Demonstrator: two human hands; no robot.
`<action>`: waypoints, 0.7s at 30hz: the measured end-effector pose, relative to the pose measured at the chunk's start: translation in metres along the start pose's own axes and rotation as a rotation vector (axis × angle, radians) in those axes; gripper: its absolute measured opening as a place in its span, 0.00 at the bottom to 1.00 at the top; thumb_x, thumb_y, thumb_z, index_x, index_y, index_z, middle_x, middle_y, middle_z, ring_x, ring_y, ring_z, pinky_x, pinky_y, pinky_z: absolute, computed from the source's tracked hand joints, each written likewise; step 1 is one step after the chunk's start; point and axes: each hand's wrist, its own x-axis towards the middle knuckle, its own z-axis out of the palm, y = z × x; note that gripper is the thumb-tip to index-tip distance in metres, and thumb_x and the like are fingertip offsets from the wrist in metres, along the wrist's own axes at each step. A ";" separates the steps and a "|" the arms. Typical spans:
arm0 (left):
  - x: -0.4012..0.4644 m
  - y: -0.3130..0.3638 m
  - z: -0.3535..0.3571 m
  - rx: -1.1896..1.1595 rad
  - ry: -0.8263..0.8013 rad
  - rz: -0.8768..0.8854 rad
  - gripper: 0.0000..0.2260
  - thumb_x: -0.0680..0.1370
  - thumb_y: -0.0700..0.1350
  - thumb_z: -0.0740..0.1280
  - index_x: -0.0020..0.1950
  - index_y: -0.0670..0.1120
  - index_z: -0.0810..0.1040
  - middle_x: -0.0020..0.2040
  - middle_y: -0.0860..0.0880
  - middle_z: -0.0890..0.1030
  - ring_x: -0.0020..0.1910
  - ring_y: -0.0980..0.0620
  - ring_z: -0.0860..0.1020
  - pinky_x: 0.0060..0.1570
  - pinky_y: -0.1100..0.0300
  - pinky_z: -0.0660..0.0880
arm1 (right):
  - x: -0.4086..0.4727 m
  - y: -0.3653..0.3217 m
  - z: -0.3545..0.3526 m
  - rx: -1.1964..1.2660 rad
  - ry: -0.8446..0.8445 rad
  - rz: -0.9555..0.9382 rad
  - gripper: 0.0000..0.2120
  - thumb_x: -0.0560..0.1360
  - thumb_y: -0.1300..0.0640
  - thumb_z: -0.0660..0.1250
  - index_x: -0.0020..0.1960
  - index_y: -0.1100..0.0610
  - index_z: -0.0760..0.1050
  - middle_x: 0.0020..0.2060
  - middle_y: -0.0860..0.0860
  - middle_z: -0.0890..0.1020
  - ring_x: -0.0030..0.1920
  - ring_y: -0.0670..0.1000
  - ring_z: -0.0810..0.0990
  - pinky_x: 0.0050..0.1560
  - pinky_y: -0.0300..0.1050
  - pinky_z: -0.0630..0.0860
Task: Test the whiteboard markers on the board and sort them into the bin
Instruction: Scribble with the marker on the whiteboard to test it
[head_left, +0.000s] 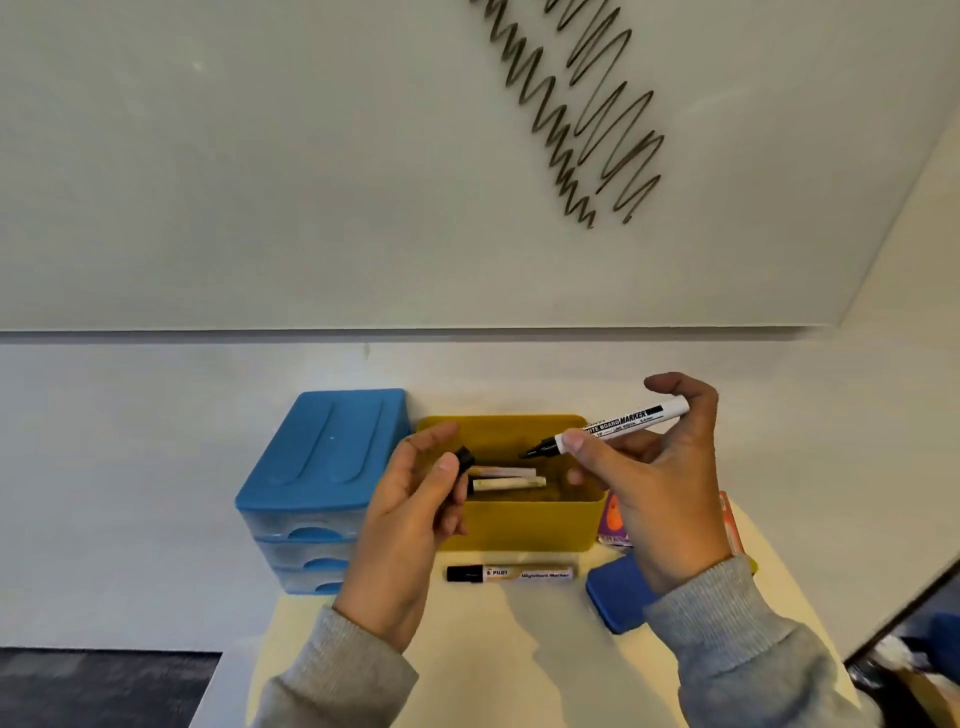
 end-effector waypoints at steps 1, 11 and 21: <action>-0.001 -0.002 0.000 -0.023 0.002 0.000 0.11 0.82 0.44 0.62 0.62 0.50 0.79 0.37 0.48 0.76 0.33 0.54 0.71 0.39 0.56 0.73 | 0.000 0.000 -0.001 0.027 0.000 0.003 0.29 0.71 0.65 0.76 0.60 0.44 0.65 0.37 0.59 0.86 0.34 0.58 0.85 0.41 0.50 0.82; -0.008 -0.005 0.003 -0.098 -0.040 -0.025 0.13 0.78 0.49 0.64 0.56 0.42 0.77 0.38 0.44 0.80 0.33 0.52 0.74 0.41 0.57 0.75 | -0.004 0.010 -0.012 0.160 0.032 0.044 0.12 0.74 0.60 0.72 0.53 0.51 0.72 0.38 0.58 0.85 0.37 0.57 0.83 0.41 0.50 0.79; -0.012 -0.005 0.010 0.101 -0.154 0.064 0.14 0.80 0.51 0.62 0.54 0.40 0.76 0.35 0.46 0.79 0.31 0.54 0.72 0.35 0.62 0.74 | -0.017 0.016 -0.009 0.101 -0.070 0.030 0.16 0.67 0.59 0.75 0.51 0.58 0.73 0.36 0.56 0.86 0.40 0.57 0.86 0.41 0.44 0.81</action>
